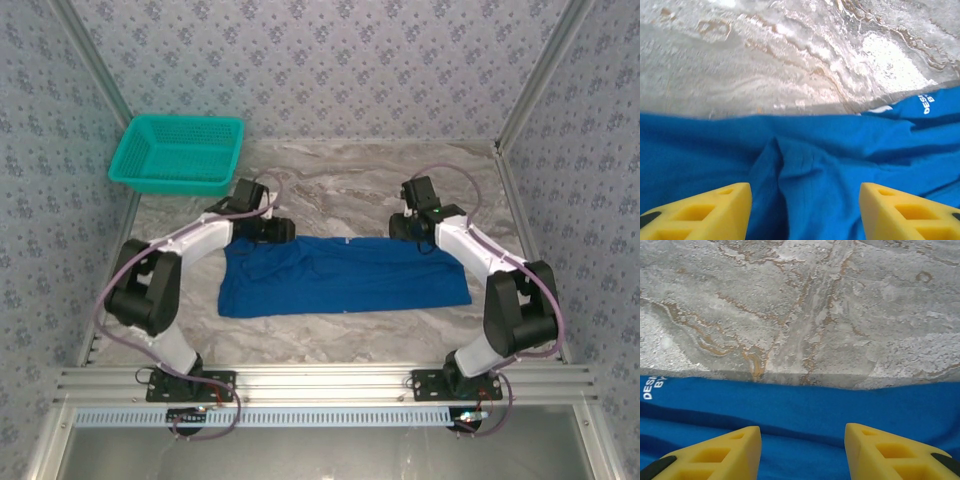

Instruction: Fold the inside-out t-shirt

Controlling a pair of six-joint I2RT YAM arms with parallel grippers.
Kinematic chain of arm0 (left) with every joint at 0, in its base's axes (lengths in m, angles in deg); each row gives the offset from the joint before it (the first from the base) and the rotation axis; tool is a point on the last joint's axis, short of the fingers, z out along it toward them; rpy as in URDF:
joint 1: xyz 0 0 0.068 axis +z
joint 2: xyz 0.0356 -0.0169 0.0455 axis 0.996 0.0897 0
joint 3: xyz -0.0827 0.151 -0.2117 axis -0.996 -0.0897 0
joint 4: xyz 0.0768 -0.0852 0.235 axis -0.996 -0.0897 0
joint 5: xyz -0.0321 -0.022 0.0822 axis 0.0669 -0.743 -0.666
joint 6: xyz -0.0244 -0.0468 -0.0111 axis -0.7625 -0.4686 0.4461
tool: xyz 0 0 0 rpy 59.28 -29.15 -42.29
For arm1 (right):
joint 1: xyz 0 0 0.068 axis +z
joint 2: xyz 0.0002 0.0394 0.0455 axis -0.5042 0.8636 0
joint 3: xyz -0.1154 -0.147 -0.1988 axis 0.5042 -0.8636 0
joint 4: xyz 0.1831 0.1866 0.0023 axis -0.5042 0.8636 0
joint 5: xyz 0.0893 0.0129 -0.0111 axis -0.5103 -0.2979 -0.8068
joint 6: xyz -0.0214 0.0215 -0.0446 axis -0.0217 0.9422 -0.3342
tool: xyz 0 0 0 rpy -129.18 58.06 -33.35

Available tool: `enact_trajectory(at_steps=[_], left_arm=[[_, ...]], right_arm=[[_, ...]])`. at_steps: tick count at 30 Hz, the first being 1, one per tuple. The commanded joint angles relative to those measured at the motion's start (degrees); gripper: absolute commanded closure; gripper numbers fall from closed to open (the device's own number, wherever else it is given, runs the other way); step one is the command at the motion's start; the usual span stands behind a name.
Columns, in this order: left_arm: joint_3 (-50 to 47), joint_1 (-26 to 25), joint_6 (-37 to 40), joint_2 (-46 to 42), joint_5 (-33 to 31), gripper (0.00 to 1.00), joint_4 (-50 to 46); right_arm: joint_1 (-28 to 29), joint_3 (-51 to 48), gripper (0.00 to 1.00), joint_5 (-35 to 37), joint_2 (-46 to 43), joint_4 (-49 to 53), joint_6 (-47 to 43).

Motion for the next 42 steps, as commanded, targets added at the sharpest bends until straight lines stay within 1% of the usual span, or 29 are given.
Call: enact_trajectory(at_steps=[1, 3, 6, 9, 10, 13, 19, 22, 24, 26, 28, 31, 33, 35, 38, 39, 41, 42], left_arm=[[4.9, 0.0, 5.0, 3.9, -0.6, 0.41, -4.7], [6.8, -0.1, 5.5, 6.3, 0.2, 0.42, -6.6], [6.4, -0.4, 5.5, 6.5, 5.3, 0.45, -5.4], [6.6, -1.3, 6.3, 6.6, 9.3, 0.49, -6.9], [6.8, -1.7, 6.5, 6.6, 10.0, 0.53, -7.7], [5.6, -2.5, 5.9, 4.8, 10.6, 0.59, -8.6], [0.6, -5.0, 4.6, 0.6, 13.1, 0.65, -10.2], [-3.0, -7.6, 4.0, -2.0, 15.7, 0.65, -12.7], [-6.0, -9.8, 2.9, -4.4, 16.2, 0.64, -15.0], [-9.5, -11.9, 0.5, -8.0, 16.4, 0.60, -15.6], [-12.5, -14.0, -1.9, -11.5, 18.2, 0.58, -15.5], [-12.7, -14.7, -1.9, -15.1, 20.2, 0.52, -16.6], [-11.4, -14.2, -0.7, -17.1, 17.2, 0.49, -17.4], [-10.9, -12.4, -1.4, -18.3, 14.1, 0.47, -14.4], [-11.1, -7.5, -7.5, -16.9, 9.0, 0.47, -7.1], [-11.2, -6.3, -9.4, -16.0, 6.2, 0.47, -5.6], [-10.8, -4.9, -8.8, -15.4, 2.7, 0.48, -3.5], [-10.2, -4.2, -9.4, -15.8, -1.2, 0.47, -4.1]], right_arm=[[0.4, 2.1, 0.51, -0.4, -0.3, 0.7, -0.4], [0.3, 1.8, 0.51, -0.2, -0.6, 0.8, -0.5], [0.0, 1.0, 0.51, 0.3, -1.1, 0.6, -0.8], [-0.5, 0.4, 0.51, 0.2, -1.4, 0.6, -0.8], [-0.6, 0.2, 0.51, 0.2, -1.5, 0.5, -0.8], [-0.9, -0.1, 0.51, 0.1, -1.5, 0.6, -0.8], [-1.4, -0.6, 0.52, 0.2, -1.5, 0.4, -1.0], [-1.6, -0.7, 0.52, 0.7, -1.8, 1.3, -1.3], [-1.9, -0.8, 0.52, 1.1, -2.4, 2.1, -1.7], [-2.3, -1.3, 0.52, 1.5, -3.1, 2.6, -2.1], [-2.7, -1.6, 0.52, 1.0, -3.6, 3.2, -2.3], [-2.4, -1.7, 0.52, -0.5, -3.7, 3.3, -2.2], [-2.1, -1.9, 0.51, -1.9, -3.6, 2.8, -2.3], [-2.5, -2.4, 0.51, -3.1, -3.5, 2.5, -2.1], [-3.3, -1.5, 0.50, -8.2, -2.3, 3.7, -2.2], [-2.9, -1.3, 0.50, -10.1, -1.9, 3.4, -2.1], [-0.6, -1.4, 0.50, -15.7, -1.4, 1.1, -2.2], [1.7, -1.4, 0.50, -18.5, -1.1, -0.6, -2.2]])
